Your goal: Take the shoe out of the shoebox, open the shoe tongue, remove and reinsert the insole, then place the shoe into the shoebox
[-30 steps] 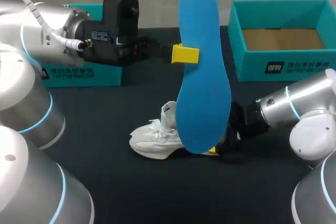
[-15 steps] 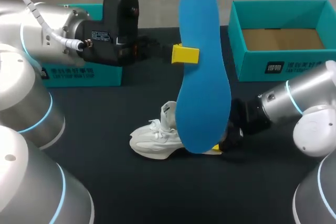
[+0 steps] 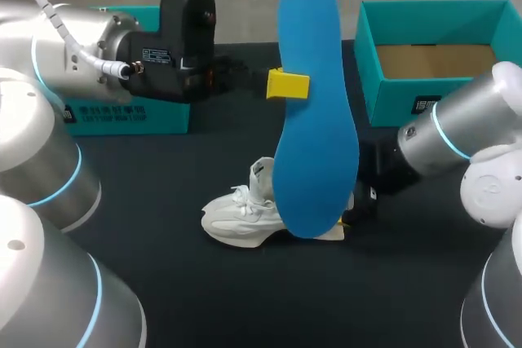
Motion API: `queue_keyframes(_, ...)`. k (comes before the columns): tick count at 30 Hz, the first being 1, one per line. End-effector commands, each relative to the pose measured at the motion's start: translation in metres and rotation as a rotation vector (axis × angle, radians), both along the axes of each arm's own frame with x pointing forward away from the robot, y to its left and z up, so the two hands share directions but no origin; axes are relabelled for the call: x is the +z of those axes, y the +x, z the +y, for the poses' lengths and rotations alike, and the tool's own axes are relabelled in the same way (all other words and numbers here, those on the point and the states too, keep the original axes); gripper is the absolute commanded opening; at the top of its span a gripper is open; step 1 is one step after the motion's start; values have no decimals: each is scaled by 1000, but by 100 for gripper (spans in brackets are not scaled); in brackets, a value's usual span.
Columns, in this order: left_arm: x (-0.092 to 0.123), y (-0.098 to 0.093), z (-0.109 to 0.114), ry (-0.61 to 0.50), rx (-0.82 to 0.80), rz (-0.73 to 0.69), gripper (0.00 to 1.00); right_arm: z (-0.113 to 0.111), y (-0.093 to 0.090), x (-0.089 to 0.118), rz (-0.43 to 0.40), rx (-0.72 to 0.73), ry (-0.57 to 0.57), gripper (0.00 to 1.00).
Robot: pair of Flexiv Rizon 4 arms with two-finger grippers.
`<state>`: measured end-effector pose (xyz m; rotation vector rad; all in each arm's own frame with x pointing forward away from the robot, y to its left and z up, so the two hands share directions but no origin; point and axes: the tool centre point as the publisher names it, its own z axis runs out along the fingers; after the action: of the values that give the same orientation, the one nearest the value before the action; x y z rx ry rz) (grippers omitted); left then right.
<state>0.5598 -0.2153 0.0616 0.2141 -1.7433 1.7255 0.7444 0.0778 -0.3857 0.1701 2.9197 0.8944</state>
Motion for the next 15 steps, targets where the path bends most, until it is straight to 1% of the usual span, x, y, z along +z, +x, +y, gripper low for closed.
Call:
queue_keyframes(1, 0, 1, -2, -2, -2, 0, 0, 3, -1, 14, 36, -21, -232, 100)
queue_keyframes(4, 0, 1, -2, -2, -2, 0, 0, 5, -2, 18, 41, -27, -281, 100)
queue_keyframes(9, 0, 1, -2, -2, -2, 0, 0, 4, -3, 22, 31, -26, -326, 100)
queue_keyframes(15, 0, 1, -2, -2, -2, 0, 0, 6, -2, 35, 32, -29, -425, 100)
